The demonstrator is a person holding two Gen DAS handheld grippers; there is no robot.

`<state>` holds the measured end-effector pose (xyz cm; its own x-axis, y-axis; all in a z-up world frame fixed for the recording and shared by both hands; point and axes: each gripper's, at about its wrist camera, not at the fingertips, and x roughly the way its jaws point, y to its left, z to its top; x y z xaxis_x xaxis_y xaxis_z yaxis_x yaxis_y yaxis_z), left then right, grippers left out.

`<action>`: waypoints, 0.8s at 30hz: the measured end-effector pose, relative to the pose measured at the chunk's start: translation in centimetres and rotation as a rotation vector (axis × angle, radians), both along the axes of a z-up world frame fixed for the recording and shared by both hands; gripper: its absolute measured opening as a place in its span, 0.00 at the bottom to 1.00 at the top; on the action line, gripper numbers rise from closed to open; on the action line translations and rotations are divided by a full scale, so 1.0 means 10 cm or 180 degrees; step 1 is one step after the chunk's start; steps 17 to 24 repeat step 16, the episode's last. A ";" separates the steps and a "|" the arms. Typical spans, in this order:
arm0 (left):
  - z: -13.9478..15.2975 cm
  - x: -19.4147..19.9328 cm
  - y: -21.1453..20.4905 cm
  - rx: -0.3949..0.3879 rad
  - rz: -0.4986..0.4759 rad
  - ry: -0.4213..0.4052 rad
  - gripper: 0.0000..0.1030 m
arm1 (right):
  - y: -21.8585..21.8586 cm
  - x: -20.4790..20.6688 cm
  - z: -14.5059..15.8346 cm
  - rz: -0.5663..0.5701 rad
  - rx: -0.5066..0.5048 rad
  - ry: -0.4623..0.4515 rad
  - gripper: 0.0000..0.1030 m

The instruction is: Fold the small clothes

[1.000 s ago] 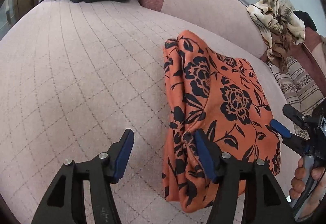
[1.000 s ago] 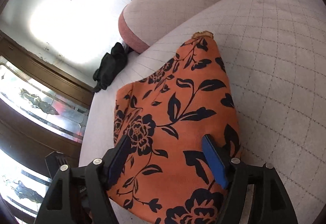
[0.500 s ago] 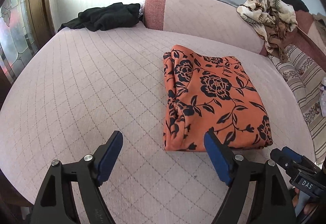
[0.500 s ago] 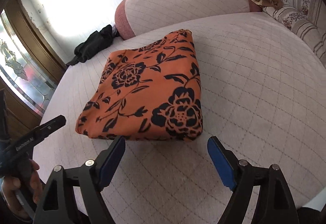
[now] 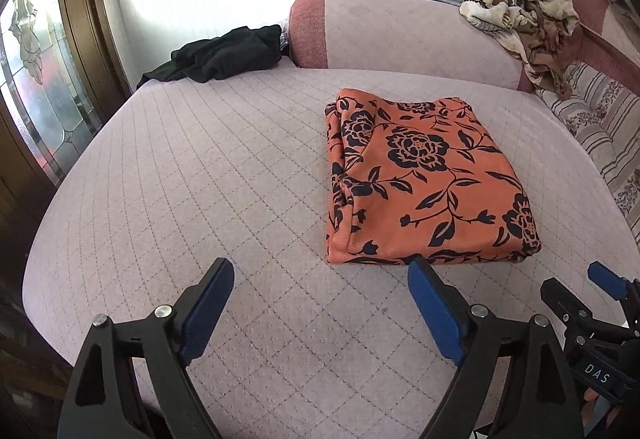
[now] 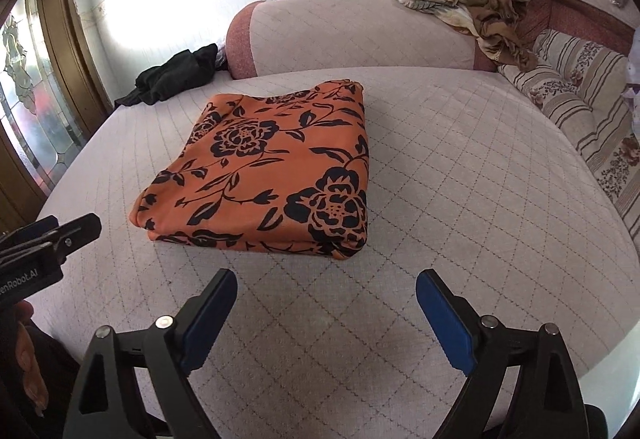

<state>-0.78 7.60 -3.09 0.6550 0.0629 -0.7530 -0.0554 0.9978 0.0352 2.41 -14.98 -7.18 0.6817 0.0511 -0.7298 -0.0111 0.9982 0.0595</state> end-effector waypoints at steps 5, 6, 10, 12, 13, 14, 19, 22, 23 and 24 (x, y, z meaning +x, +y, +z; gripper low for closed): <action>0.01 0.00 -0.08 -0.0043 -0.0018 -0.0018 0.86 | -0.05 -0.01 0.05 -0.0001 -0.0006 -0.0095 0.90; 0.02 0.01 -0.10 -0.0041 -0.0033 -0.0019 0.86 | -0.06 -0.01 0.05 -0.0002 -0.0002 -0.0108 0.90; 0.04 0.05 -0.18 -0.0078 -0.0127 -0.0038 0.86 | -0.10 0.02 0.02 -0.0011 0.0043 -0.0095 0.90; 0.05 0.06 -0.21 -0.0142 -0.0182 -0.0071 0.88 | -0.12 0.02 0.02 -0.0027 0.0071 -0.0096 0.90; 0.06 0.06 -0.22 -0.0159 -0.0180 -0.0104 0.89 | -0.13 0.02 0.02 -0.0033 0.0084 -0.0099 0.90; 0.07 0.06 -0.23 -0.0167 -0.0181 -0.0136 0.90 | -0.13 0.03 0.02 -0.0040 0.0095 -0.0107 0.90; 0.09 0.09 -0.25 -0.0163 -0.0199 -0.0147 0.90 | -0.14 0.03 0.03 -0.0052 0.0095 -0.0122 0.90; 0.09 0.09 -0.25 -0.0163 -0.0199 -0.0147 0.90 | -0.14 0.03 0.03 -0.0052 0.0095 -0.0122 0.90; 0.09 0.09 -0.25 -0.0163 -0.0199 -0.0147 0.90 | -0.14 0.03 0.03 -0.0052 0.0095 -0.0122 0.90; 0.09 0.09 -0.25 -0.0163 -0.0199 -0.0147 0.90 | -0.14 0.03 0.03 -0.0052 0.0095 -0.0122 0.90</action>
